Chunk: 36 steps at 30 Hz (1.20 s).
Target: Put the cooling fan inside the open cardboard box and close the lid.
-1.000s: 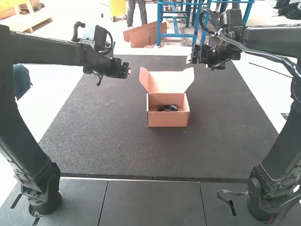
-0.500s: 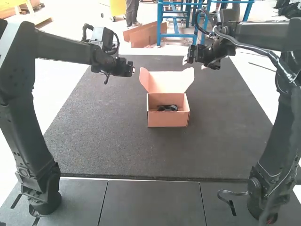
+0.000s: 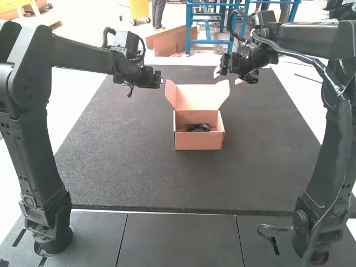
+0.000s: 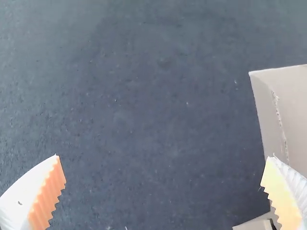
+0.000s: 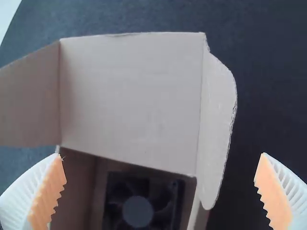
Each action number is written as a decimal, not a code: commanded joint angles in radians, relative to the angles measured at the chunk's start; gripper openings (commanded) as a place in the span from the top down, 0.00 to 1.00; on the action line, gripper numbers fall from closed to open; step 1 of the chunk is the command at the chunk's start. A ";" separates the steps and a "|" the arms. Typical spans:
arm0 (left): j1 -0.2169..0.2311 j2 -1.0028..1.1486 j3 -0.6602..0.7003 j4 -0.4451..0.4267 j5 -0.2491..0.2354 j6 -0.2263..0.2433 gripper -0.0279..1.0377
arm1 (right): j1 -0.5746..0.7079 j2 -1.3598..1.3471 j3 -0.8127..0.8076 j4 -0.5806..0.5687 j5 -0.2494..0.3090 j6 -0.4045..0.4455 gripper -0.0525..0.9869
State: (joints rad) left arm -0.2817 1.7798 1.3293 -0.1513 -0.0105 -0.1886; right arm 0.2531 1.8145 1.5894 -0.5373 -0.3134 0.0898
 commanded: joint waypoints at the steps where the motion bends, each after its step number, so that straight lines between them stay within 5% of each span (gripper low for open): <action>1: -0.037 0.001 0.041 0.010 0.015 -0.003 0.06 | -0.009 0.009 0.032 -0.001 -0.029 0.007 0.09; 7: -0.083 0.006 0.041 0.009 0.027 -0.003 0.06 | -0.009 0.020 0.035 -0.015 -0.038 0.007 0.09; 18: -0.082 0.003 0.042 -0.001 0.032 -0.017 0.06 | -0.011 0.032 0.035 -0.016 -0.043 0.004 0.09; 30: -0.059 -0.017 0.039 0.022 -0.172 0.006 0.06 | -0.005 0.031 0.018 -0.020 0.016 -0.039 0.09; 36: -0.063 -0.010 0.021 0.087 -0.235 0.060 0.06 | -0.002 0.032 0.017 -0.013 0.025 -0.041 0.08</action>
State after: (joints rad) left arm -0.3443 1.7802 1.3312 -0.0925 -0.1867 -0.1654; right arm 0.2527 1.8496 1.5906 -0.5587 -0.3054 0.0635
